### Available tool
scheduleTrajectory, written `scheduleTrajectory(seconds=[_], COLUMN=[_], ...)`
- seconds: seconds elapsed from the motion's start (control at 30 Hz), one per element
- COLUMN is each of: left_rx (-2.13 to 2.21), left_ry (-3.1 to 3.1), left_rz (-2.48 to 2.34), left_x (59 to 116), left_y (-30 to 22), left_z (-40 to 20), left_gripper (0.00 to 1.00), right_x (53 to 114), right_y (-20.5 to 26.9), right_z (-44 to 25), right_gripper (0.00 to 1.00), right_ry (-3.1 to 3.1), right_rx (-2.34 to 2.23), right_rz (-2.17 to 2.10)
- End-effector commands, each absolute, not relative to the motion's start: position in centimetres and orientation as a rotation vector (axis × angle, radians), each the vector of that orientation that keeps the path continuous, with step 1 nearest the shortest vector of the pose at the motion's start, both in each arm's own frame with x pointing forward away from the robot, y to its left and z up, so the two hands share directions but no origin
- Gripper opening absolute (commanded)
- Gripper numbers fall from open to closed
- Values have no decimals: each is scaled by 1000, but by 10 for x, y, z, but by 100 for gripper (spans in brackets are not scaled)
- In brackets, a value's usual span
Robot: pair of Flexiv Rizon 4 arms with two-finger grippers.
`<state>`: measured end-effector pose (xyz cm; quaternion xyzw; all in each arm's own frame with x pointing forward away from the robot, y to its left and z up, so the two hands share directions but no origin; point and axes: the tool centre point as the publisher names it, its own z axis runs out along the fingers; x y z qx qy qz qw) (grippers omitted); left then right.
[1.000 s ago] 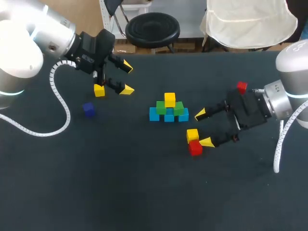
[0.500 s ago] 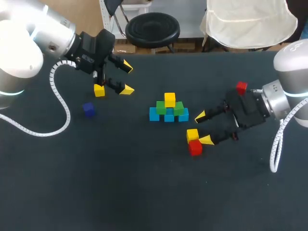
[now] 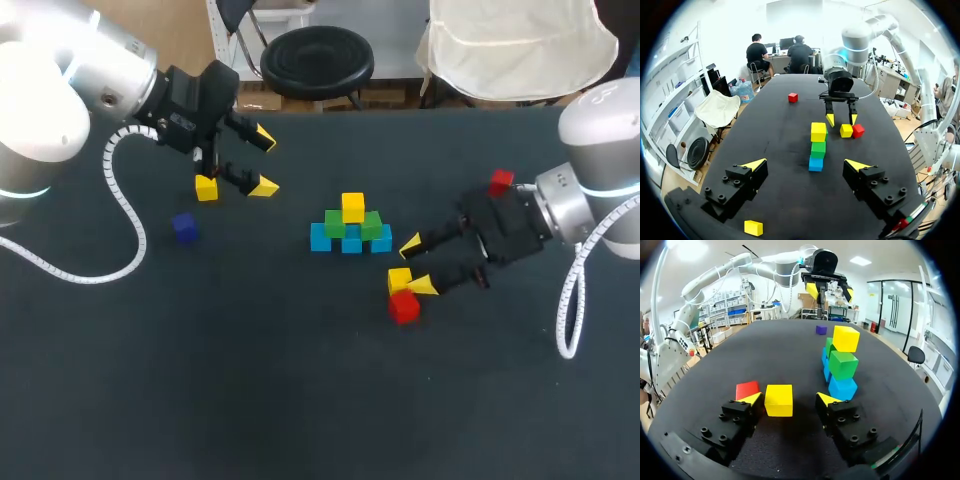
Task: Place the blue cubes, place green cubes on the blue cubes, place the yellow cubes on the green cubes, then place the red cubes on the yellow cubes, and place purple cube on the red cubes.
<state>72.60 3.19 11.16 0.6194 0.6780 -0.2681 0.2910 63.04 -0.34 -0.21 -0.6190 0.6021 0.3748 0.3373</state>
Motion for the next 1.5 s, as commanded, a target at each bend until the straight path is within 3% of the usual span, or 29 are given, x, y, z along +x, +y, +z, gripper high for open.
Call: scheduleTrajectory(seconds=[0.03, 0.23, 0.3, 0.33, 0.37, 0.47, 0.53, 0.7, 0.93, 1.0, 1.03, 1.07, 1.13, 1.2, 1.23, 1.5], left_rx=[1654, 1654, 1654, 1654, 1654, 1654, 1654, 1654, 1654, 1654, 1654, 1654, 1654, 1654, 1654, 1654], left_ry=[1809, 1809, 1809, 1809, 1809, 1809, 1809, 1809, 1809, 1809, 1809, 1809, 1809, 1809, 1809, 1809], left_rz=[-715, -715, -715, -715, -715, -715, -715, -715, -715, -715, -715, -715, -715, -715, -715, -715], left_x=[727, 727, 727, 727, 727, 727, 727, 727, 727, 727, 727, 727, 727, 727, 727, 727], left_y=[32, 32, 32, 32, 32, 32, 32, 32, 32, 32, 32, 32, 32, 32, 32, 32], left_z=[111, 111, 111, 111, 111, 111, 111, 111, 111, 111, 111, 111, 111, 111, 111, 111], left_gripper=[100, 100, 100, 100, 100, 100, 100, 100, 100, 100, 100, 100, 100, 100, 100, 100], right_x=[633, 633, 633, 634, 634, 635, 635, 635, 636, 637, 637, 637, 638, 639, 639, 636], right_y=[-3, -2, -1, -1, 0, 2, 2, 3, 7, 8, 9, 10, 11, 12, 12, 12], right_z=[-5, -8, -9, -9, -9, -9, -8, -8, -7, -8, -8, -7, -7, -6, -6, -6], right_gripper=[54, 50, 56, 63, 76, 84, 80, 50, 46, 49, 56, 71, 76, 64, 52, 0], right_ry=[1567, 1569, 1566, 1563, 1560, 1552, 1548, 1541, 1526, 1521, 1517, 1513, 1513, 1510, 1508, 1512], right_rx=[-1616, -1620, -1624, -1630, -1637, -1659, -1669, -1685, -1705, -1714, -1720, -1726, -1735, -1743, -1746, -1753], right_rz=[989, 1008, 1014, 1017, 1017, 1025, 1028, 1031, 1040, 1045, 1046, 1045, 1046, 1046, 1046, 1042])
